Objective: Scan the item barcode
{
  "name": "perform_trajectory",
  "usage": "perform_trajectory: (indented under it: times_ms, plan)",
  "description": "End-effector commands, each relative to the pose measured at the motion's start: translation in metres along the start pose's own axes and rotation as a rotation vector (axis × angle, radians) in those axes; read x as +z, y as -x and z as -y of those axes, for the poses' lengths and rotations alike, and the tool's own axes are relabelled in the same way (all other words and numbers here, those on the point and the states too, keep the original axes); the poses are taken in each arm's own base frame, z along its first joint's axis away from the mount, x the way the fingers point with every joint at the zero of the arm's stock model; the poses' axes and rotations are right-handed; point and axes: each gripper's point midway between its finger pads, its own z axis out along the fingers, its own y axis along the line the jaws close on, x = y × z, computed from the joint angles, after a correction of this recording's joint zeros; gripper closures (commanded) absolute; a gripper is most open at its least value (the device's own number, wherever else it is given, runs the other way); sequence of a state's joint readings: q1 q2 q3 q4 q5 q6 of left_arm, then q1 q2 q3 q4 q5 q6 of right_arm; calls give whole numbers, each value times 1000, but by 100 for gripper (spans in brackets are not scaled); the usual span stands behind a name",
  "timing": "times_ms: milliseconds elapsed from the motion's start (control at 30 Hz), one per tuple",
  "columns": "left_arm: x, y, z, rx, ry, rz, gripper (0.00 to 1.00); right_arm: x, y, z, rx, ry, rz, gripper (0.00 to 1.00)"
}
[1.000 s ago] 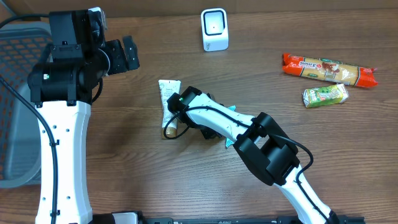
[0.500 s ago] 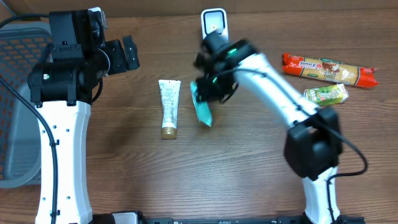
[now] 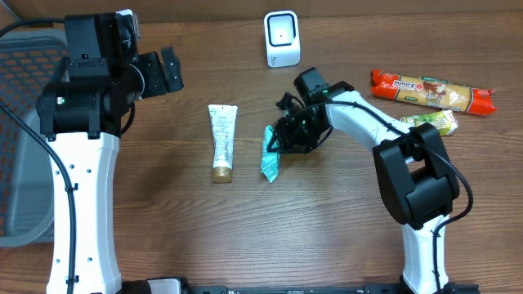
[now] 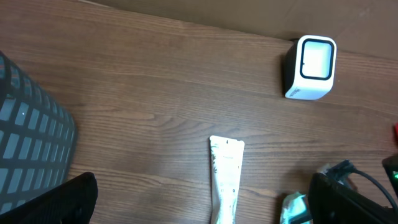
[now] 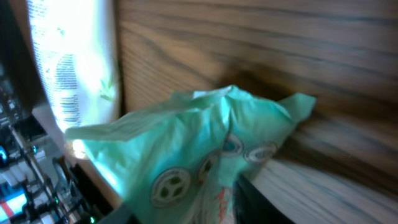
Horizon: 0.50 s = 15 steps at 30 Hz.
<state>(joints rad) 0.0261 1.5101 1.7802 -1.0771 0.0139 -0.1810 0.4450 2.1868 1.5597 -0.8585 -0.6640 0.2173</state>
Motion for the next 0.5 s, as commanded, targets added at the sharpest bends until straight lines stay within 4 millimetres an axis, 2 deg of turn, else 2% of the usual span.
perform_trajectory:
  times_ms: [0, 67, 100, 267, 400, 467]
  plan:
    - [1, 2, -1, 2, 6, 4, 1, -15, 9, 36, 53, -188, 57, 33]
    - [1, 2, -1, 2, 6, 4, 1, -19, 8, 48, 84, -230, 58, 8]
    - [1, 2, -1, 2, 5, 4, 0, -22, 8, 52, 102, -245, 62, 0]
    - [1, 2, -1, 2, 5, 4, 0, -48, 15, 66, 135, -332, 80, 0]
    - [1, 2, -1, 2, 6, 4, 0, -60, 12, 57, 81, -399, 60, 0]
    - [1, 2, -1, 2, 5, 4, 0, -63, 12, 46, 37, -477, 66, 0]
